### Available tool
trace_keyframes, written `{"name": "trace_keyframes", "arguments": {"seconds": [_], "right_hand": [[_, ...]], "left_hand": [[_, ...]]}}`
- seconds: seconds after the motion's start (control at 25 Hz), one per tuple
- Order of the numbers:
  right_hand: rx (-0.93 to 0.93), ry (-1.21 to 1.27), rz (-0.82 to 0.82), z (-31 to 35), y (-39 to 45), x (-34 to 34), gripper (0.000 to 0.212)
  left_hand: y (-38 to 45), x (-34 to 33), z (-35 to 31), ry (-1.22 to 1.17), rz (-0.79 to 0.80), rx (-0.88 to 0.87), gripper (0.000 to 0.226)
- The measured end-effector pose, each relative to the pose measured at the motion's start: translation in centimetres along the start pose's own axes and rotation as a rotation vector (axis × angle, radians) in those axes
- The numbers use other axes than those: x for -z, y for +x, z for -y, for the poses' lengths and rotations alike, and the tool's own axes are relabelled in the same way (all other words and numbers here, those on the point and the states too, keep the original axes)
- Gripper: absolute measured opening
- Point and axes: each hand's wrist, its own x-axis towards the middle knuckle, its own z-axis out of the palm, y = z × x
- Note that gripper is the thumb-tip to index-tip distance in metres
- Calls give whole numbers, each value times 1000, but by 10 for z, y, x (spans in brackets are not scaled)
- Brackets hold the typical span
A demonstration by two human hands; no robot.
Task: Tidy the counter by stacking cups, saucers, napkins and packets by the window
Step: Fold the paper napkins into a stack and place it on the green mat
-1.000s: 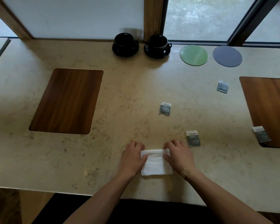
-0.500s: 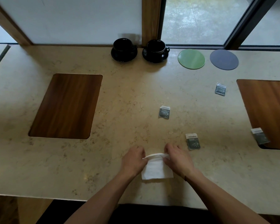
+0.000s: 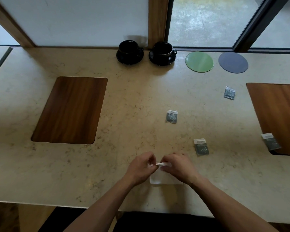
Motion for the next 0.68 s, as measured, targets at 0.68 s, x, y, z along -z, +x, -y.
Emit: {"name": "trace_keyframes", "arguments": {"seconds": [0.68], "right_hand": [[-442,1191,-340,-18,-23,30,19]], "left_hand": [[33,-21,-67,-1253,-7,650,34]]}}
